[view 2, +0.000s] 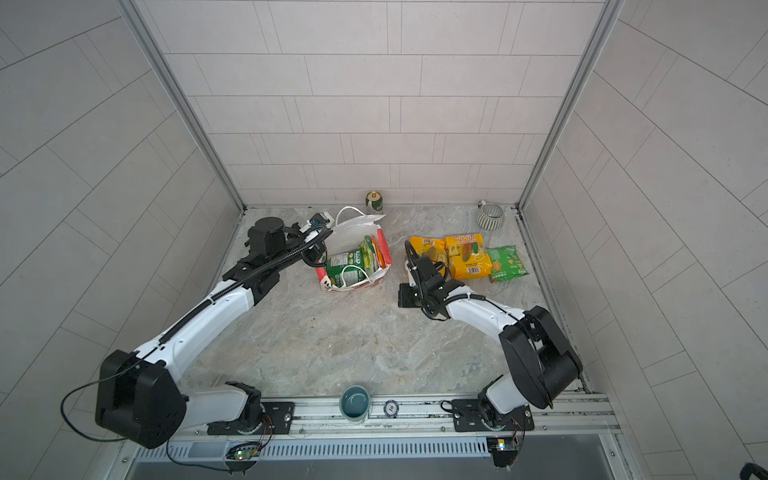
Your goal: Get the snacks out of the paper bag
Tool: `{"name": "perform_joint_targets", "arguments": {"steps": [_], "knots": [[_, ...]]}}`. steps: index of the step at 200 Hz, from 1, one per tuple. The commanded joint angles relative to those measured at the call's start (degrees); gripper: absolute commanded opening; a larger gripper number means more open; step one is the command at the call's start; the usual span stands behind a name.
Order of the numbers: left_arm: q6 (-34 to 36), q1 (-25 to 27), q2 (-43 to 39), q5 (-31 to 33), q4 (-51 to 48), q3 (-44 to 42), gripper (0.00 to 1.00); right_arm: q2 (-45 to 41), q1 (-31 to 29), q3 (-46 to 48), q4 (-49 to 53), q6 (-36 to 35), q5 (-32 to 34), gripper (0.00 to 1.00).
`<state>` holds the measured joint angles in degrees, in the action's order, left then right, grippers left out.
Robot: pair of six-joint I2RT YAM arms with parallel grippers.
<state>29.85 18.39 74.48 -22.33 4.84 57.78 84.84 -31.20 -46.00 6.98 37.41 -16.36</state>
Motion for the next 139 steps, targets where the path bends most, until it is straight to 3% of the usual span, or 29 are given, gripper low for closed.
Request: {"name": "perform_joint_targets", "arguments": {"steps": [1, 40, 76, 106, 139], "knots": [[-2.0, 0.2, -1.7, -1.6, 2.0, 2.9, 0.0, -0.7, -1.9, 0.6, -12.0, 8.2, -0.8, 0.0], [-3.6, 0.6, -1.9, -1.6, 4.0, 2.6, 0.0, 5.8, -3.9, 1.1, -26.7, 17.9, 0.6, 0.0], [-5.5, 0.5, -1.2, -0.4, 7.3, 2.4, 0.0, 12.3, -4.5, -1.8, -32.7, 22.7, 4.3, 0.0], [-6.5, 0.4, 1.1, -0.4, 10.3, 3.2, 0.0, 16.9, -4.7, -4.8, -37.0, 24.0, 9.4, 0.0], [-5.1, 0.4, 3.6, -0.3, 11.3, 5.5, 0.0, 24.0, -4.8, -12.6, -38.8, 19.9, 13.8, 0.0]]}}
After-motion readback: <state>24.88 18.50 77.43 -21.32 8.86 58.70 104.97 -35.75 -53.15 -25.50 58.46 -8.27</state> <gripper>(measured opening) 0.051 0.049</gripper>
